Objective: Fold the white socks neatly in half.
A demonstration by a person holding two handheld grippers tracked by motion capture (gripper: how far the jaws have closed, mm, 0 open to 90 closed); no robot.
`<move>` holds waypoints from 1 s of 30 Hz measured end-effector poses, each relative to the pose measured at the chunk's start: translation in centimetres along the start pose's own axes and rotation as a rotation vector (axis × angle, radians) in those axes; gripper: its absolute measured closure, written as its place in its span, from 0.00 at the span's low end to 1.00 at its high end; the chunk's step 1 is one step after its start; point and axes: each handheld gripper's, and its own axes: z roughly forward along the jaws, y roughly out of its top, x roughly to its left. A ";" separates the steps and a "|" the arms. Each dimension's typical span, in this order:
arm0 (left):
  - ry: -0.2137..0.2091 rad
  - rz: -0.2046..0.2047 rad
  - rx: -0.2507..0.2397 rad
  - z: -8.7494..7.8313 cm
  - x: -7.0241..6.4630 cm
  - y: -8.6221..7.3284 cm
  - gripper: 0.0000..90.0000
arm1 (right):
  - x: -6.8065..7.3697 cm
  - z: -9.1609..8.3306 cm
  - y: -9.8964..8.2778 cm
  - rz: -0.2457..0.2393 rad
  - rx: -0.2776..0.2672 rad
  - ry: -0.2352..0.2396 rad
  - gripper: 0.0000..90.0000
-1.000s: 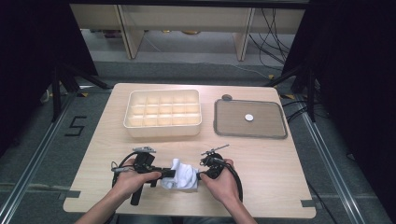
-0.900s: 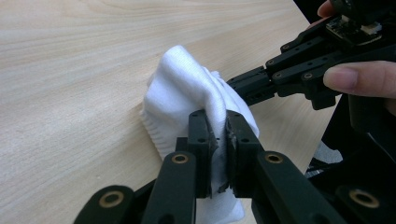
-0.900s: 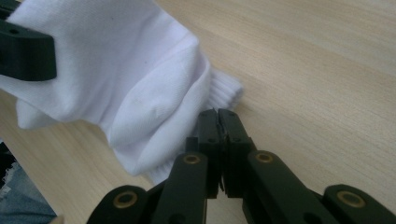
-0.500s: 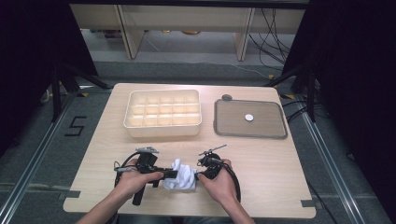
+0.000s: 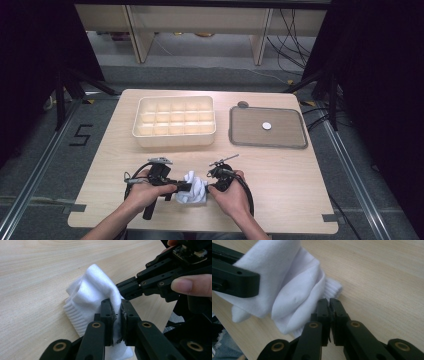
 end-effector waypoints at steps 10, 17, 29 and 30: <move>0.011 0.011 0.009 0.4 -0.4 -0.1 0.90 | 0.5 0.2 0.2 -0.001 0.001 0.018 0.96; 0.017 0.006 0.014 0.4 -0.5 0.0 0.90 | 0.7 0.1 0.1 0.029 0.004 0.008 0.96; 0.012 0.016 0.015 0.5 -0.4 0.0 0.90 | 0.8 0.1 0.0 0.021 0.001 0.002 0.96; 0.014 0.018 0.018 0.5 -0.4 0.0 0.90 | 0.8 0.1 0.0 0.015 -0.004 0.000 0.96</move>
